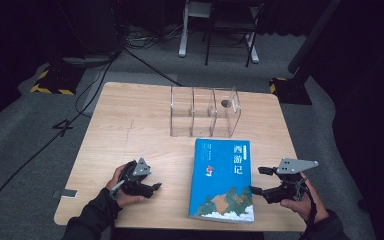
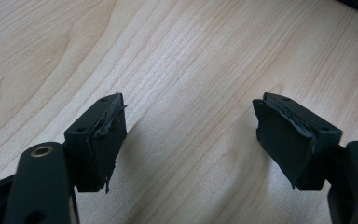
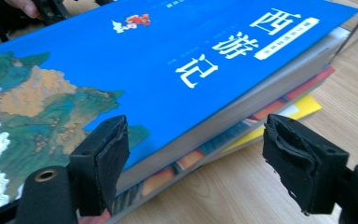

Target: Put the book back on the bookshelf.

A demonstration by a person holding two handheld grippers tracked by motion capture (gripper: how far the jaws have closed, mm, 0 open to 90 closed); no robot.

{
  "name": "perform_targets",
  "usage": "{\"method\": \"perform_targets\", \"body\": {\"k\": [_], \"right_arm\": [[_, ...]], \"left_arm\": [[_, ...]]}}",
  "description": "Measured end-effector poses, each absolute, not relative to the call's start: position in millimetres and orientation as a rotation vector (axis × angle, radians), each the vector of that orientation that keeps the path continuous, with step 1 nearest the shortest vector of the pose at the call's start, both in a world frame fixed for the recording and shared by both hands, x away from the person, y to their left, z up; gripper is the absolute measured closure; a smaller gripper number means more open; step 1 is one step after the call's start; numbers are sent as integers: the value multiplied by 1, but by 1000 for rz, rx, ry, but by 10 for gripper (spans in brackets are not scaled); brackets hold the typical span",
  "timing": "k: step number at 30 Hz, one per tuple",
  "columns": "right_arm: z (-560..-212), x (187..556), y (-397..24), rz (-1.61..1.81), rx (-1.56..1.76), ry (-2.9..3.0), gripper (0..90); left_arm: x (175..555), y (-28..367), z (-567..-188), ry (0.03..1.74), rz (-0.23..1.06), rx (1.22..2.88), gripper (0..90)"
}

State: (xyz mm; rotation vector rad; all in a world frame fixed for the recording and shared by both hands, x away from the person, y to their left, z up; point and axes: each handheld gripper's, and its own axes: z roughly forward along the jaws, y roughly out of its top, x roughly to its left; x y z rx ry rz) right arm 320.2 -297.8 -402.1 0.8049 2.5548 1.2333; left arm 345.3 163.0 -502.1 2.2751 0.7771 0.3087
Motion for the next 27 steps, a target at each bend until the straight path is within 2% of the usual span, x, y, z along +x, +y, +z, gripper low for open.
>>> {"method": "perform_targets", "body": {"k": [12,19,27], "right_arm": [[-410,319,-282,1204,776,2730,182],[-419,330,-279,1238,858,2817,84],[-417,329,-277,1221,831,2807,77]], "left_arm": [[346,164,-503,781,306,2263,242],[346,163,-503,776,305,2265,242],[347,161,-503,767,301,2268,248]]}}
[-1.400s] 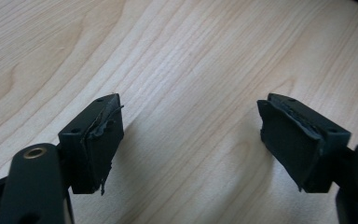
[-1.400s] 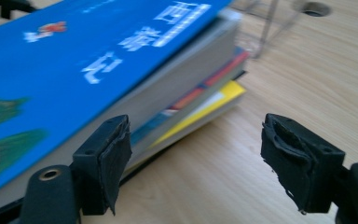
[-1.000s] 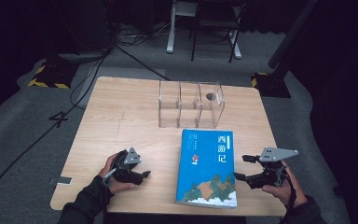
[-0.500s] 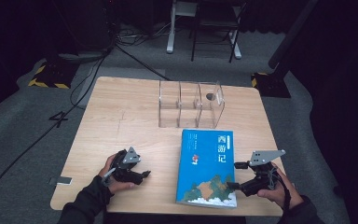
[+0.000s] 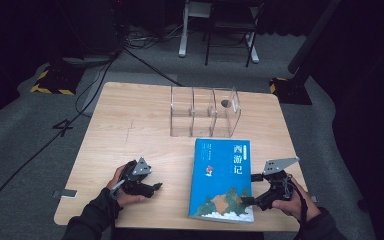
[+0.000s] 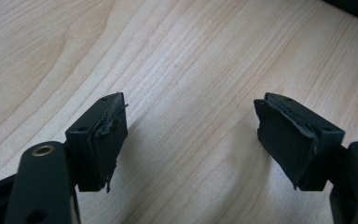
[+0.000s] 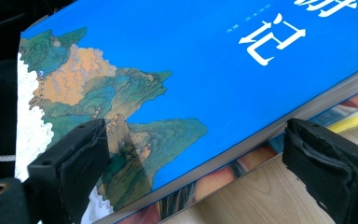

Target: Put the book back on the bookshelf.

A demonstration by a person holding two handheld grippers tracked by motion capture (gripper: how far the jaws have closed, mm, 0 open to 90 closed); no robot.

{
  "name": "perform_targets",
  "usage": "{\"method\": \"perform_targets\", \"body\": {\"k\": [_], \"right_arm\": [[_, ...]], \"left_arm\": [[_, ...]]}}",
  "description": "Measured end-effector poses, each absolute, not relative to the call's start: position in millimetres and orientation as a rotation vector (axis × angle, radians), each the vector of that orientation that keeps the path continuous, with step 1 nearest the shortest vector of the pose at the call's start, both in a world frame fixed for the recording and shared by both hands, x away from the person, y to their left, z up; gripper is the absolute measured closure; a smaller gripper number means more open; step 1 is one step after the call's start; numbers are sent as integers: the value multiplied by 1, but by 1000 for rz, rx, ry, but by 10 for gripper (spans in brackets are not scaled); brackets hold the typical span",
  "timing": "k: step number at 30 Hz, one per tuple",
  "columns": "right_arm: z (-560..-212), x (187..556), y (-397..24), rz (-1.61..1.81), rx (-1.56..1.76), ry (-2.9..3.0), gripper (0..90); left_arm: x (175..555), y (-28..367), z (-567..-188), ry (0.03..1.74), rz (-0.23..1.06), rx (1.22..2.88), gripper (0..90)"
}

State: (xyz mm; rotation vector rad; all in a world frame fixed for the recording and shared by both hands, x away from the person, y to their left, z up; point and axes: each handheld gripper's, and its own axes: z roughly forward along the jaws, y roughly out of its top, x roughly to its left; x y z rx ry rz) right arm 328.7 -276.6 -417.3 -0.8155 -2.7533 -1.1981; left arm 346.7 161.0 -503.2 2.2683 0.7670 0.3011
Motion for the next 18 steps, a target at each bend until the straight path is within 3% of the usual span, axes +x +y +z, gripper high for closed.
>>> {"method": "perform_targets", "body": {"k": [18], "right_arm": [[-413,336,-274,-1207,-861,-2747,136]], "left_arm": [[355,137,-502,711,288,2269,283]]}}
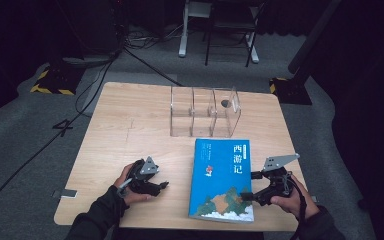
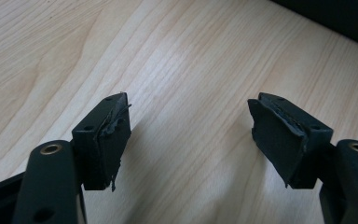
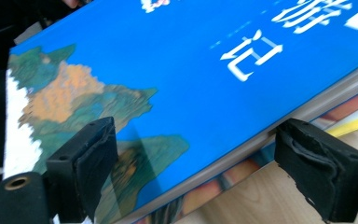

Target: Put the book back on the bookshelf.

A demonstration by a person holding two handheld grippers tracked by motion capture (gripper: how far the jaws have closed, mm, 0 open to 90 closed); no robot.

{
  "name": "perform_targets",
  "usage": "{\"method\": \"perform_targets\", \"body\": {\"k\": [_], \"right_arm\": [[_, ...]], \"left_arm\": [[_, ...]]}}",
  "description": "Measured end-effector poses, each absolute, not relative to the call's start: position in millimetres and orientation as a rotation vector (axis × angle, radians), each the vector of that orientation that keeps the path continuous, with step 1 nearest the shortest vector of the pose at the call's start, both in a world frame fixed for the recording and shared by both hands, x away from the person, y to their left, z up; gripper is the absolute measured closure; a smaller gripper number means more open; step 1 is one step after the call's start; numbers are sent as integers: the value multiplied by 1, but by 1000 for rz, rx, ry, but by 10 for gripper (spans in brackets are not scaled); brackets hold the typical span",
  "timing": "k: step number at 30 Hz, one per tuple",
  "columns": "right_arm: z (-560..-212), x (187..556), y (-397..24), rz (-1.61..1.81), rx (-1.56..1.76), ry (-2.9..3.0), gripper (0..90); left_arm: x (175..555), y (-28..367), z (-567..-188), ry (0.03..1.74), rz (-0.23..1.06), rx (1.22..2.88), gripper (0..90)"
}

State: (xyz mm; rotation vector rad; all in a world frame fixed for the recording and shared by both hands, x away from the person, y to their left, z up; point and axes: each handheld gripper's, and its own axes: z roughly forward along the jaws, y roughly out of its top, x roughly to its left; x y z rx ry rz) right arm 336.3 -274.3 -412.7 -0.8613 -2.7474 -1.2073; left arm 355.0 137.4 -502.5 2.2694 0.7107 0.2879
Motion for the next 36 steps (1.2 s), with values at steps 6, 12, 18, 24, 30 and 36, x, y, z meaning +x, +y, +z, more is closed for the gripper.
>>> {"method": "perform_targets", "body": {"k": [6,12,18,24,30,36], "right_arm": [[-412,342,-273,-1218,-864,-2753,144],[-410,352,-271,-1258,-835,-2758,200],[-409,368,-264,-1286,-812,-2733,235],[-411,383,-254,-1286,-801,-2729,235],[-406,387,-260,-1379,-725,-2683,288],[-397,394,-254,-1333,-641,-2716,287]], "left_arm": [[367,121,-496,677,271,2242,284],[376,100,-485,600,330,2211,354],[387,90,-480,593,295,2183,379],[393,83,-482,601,309,2185,429],[399,82,-480,588,302,2187,538],[406,84,-478,598,277,2176,611]]}}
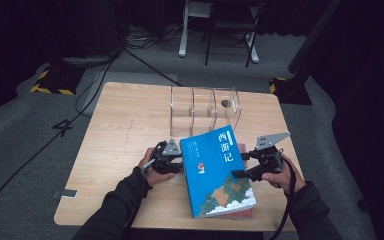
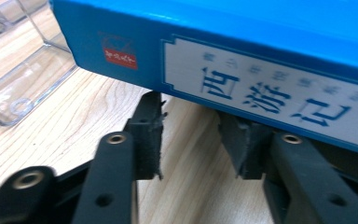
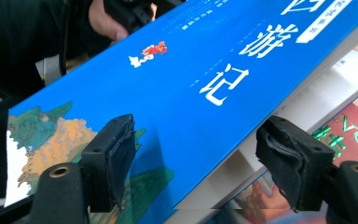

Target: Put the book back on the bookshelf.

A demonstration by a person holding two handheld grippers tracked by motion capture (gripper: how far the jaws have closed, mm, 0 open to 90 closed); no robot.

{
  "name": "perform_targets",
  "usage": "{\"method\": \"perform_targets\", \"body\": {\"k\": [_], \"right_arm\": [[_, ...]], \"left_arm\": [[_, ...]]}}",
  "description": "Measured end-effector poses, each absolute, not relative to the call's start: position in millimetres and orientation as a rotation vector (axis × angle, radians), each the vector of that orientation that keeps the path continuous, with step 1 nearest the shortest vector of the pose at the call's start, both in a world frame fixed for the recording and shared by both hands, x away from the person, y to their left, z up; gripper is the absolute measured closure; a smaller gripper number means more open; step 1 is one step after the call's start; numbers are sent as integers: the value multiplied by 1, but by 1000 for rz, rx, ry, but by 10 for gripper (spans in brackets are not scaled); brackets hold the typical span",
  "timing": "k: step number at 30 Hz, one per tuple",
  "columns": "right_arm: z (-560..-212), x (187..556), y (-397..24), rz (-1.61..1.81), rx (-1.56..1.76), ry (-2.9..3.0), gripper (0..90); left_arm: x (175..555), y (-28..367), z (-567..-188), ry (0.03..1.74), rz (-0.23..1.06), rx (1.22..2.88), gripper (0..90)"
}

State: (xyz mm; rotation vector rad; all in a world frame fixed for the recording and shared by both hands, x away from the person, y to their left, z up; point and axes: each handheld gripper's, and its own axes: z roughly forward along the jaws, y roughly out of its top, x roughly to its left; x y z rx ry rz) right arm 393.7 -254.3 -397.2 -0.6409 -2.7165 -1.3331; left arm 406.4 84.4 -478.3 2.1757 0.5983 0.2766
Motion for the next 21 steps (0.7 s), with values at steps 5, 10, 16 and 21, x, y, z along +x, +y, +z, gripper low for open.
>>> {"method": "perform_targets", "body": {"k": [5,10,16,21], "right_arm": [[-404,416,-237,-1251,-628,-2687,289],[-406,423,-236,-1323,-673,-2628,524],[-400,421,-237,-1344,-651,-2640,602],[-394,420,-237,-1386,-632,-2659,624]], "left_arm": [[411,85,-477,615,248,2147,662],[414,86,-477,626,258,2132,694],[420,87,-474,649,215,2099,733],[427,86,-467,663,148,2025,803]]}}
